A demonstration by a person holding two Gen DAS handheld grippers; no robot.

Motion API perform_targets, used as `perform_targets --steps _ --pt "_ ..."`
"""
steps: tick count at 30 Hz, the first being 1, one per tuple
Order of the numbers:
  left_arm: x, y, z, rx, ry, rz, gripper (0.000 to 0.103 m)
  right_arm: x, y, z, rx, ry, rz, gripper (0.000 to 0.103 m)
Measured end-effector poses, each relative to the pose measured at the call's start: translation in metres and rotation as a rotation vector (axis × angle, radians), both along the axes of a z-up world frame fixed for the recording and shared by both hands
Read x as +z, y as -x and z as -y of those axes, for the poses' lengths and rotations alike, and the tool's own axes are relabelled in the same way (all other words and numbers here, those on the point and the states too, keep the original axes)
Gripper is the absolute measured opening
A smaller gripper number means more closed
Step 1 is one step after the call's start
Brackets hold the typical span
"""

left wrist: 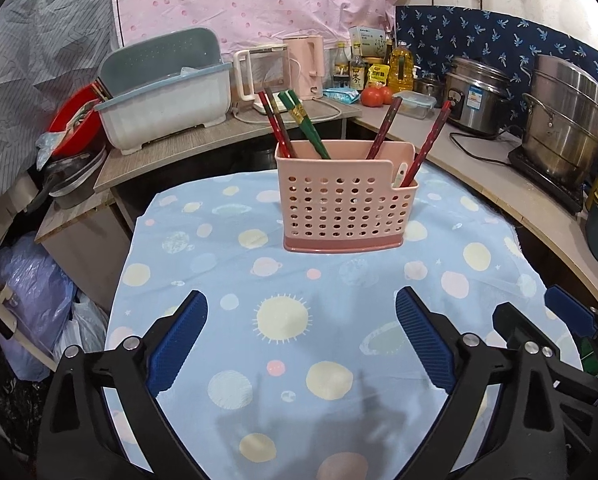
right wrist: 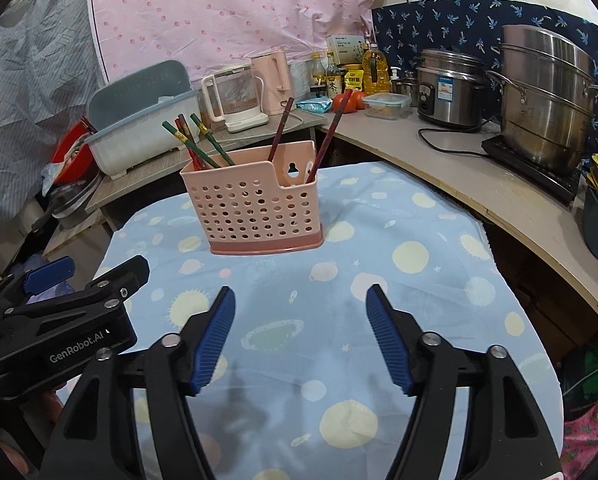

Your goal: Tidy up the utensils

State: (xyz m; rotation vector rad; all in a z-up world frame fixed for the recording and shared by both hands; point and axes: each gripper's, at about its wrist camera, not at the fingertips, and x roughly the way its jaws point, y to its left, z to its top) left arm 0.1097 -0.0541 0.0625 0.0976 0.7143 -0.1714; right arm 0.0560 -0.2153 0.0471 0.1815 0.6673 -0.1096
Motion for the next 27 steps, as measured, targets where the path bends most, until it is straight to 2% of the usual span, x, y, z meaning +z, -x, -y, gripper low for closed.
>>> perform_targets --steps 4,10,11,12,27 --pt "-0.006 0.001 -0.002 0.008 -0.008 -0.015 0.092 -0.003 0.002 0.001 -0.009 0.008 -0.011 0.083" --pt "-0.013 0.002 -0.003 0.014 -0.015 -0.031 0.094 -0.005 0.004 0.0 -0.021 0.031 -0.014 0.087" --pt "-0.014 0.002 -0.004 0.016 -0.016 -0.034 0.094 -0.006 0.005 -0.001 -0.024 0.035 -0.014 0.09" --pt "-0.015 0.002 -0.004 0.024 -0.021 -0.035 0.094 -0.007 0.005 0.0 -0.026 0.037 -0.015 0.097" --pt "-0.02 0.002 -0.003 0.034 -0.038 -0.038 0.096 -0.013 0.007 0.0 -0.033 0.052 -0.024 0.097"
